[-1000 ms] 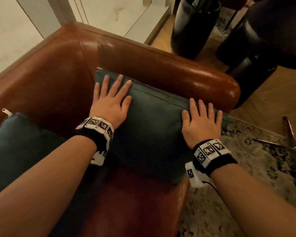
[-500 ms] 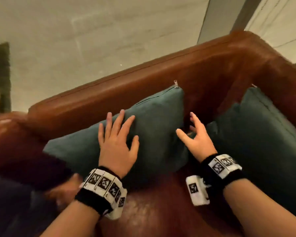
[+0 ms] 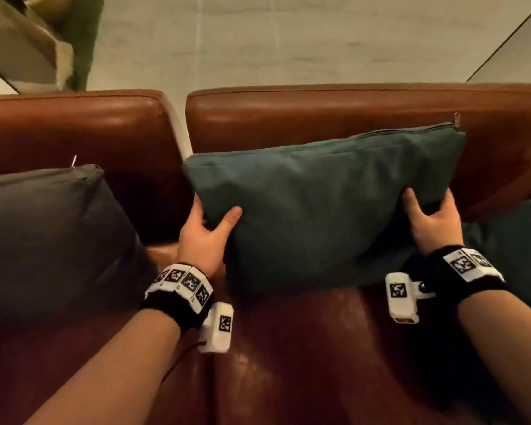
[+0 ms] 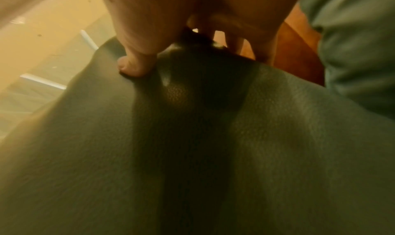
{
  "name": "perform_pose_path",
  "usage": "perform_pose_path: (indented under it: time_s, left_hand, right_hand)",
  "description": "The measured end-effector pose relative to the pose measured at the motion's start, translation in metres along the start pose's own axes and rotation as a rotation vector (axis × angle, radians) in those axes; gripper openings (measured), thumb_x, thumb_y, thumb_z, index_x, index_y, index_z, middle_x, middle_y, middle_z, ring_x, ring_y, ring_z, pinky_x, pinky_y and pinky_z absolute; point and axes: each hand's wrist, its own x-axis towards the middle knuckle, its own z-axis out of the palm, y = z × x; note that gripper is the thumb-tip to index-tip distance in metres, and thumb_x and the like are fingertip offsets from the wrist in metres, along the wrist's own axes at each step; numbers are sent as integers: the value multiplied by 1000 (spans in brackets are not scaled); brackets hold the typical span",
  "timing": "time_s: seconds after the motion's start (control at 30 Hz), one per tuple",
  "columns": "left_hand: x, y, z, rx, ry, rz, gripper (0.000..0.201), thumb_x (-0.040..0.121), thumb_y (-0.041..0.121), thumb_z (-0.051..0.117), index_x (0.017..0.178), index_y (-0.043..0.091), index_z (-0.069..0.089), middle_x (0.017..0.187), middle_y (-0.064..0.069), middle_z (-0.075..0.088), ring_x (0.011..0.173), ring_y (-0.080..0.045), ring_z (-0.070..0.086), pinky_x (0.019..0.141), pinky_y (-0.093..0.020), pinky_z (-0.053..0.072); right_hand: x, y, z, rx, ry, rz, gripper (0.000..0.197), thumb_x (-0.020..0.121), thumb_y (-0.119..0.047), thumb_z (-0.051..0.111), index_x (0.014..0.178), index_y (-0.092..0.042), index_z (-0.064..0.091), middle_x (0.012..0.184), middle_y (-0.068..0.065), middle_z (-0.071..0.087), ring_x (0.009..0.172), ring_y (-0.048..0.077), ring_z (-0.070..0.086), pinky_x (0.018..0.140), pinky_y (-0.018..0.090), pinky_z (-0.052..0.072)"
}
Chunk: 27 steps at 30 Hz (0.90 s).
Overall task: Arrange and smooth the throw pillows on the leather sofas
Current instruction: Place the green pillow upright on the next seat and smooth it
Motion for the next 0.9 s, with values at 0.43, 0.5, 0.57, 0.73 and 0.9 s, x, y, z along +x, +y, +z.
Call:
perform_pose_path:
  time_s: [0.43, 0.5, 0.57, 0.73, 0.9]
  left_hand:
    - [-16, 31, 75, 1064, -96, 684, 68, 96, 45, 31, 157, 27, 9, 165, 4, 8, 153, -25, -2, 122, -51, 1]
    - [1, 28, 92, 1196, -151, 660, 65, 98, 46, 24, 157, 28, 5, 166, 7, 4, 153, -22, -5, 122, -51, -2]
    - [20, 20, 99, 1279, -108, 654, 64, 98, 51, 23, 157, 33, 7, 165, 8, 7, 153, -23, 0, 121, -53, -2]
    - [53, 15, 47, 1228, 53, 467, 65, 96, 54, 21, 157, 32, 13, 165, 2, 11, 152, -25, 6, 122, -48, 2]
    - [49, 42, 57, 1268, 5, 405, 68, 96, 54, 14, 157, 24, 8, 165, -3, 9, 152, -30, 2, 123, -47, -3]
  right_hand:
    - [-44, -47, 70, -580, -248, -777, 62, 95, -32, 46, 153, -18, 30, 160, 4, 29, 150, 23, 16, 122, 48, 14]
    - [-39, -46, 94, -802, -435, -814, 63, 100, -45, 29, 157, -24, 13, 165, -6, 12, 152, 16, -1, 123, 46, 1]
    - [-8, -31, 92, -935, -396, -845, 65, 100, -55, 23, 157, -30, 8, 165, -11, 6, 152, 15, -4, 123, 44, -3]
    - [65, -5, 43, -956, -253, -577, 64, 98, -57, 11, 157, -32, 6, 165, -11, 4, 152, 14, -4, 121, 44, -8]
    - [52, -30, 46, -954, -286, -560, 61, 101, -47, 15, 157, -23, 7, 166, -2, 4, 152, 18, -6, 121, 48, -7]
